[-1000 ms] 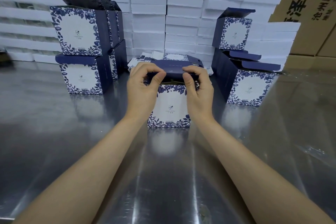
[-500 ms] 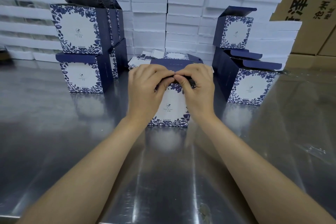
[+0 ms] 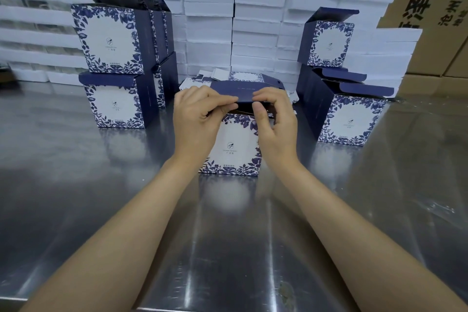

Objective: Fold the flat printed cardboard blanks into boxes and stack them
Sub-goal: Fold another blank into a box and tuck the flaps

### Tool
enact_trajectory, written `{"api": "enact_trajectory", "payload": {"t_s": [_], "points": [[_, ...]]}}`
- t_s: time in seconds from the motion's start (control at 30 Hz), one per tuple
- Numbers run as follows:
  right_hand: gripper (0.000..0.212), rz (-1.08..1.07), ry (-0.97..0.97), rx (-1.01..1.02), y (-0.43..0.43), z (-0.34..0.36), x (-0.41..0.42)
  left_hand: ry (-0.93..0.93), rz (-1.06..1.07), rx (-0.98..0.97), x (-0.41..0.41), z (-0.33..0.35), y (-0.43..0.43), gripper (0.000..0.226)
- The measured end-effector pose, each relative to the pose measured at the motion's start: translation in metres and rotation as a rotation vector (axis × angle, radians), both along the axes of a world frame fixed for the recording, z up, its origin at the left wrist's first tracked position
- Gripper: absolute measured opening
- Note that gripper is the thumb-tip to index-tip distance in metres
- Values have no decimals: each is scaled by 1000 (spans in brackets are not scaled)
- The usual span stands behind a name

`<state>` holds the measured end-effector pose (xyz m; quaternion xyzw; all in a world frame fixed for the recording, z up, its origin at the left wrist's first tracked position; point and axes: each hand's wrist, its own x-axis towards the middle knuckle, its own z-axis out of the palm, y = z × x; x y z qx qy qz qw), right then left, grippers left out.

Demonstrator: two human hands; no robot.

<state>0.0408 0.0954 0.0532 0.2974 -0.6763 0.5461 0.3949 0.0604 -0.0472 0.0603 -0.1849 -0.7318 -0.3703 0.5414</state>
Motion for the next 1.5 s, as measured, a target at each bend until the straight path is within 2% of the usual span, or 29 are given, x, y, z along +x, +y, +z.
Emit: {"api": "enact_trajectory", "payload": {"t_s": [0.1,0.2,0.33,0.5,0.8,0.87,0.97,1.1,1.3,1.43,1.5], "points": [[11,36,-53,-19,0,2,-1,-9,-92,55,0,0,0,13],[20,69,-114,-80,0,2,-1,-29,-95,57,-1,-1,1,14],[25,79,-157,-101,6,4,-6,-102,-77,190,-3,-4,-1,17],[14,99,-142,-54,5,7,-6,-148,-75,276,-4,-4,-8,7],[29,154,-262,-218,2,10,-5,-152,-85,281,-6,-7,-10,12],[23,167,-280,-284,4,11,-5,-177,-82,278,-7,-7,-9,22],[13,63,-223,-333,7,11,-5,-222,-98,345,-8,-7,-8,31],[8,-21,-176,-368,7,7,-5,-245,-78,371,-7,-9,-14,17],[31,-66,-252,-238,11,-3,-11,-247,-78,359,-10,-15,-15,11],[27,14,-346,-189,13,-5,-17,-311,-118,391,-15,-19,-16,21],[21,60,-370,-168,11,-6,-18,-336,-166,368,-17,-21,-16,13]]}}
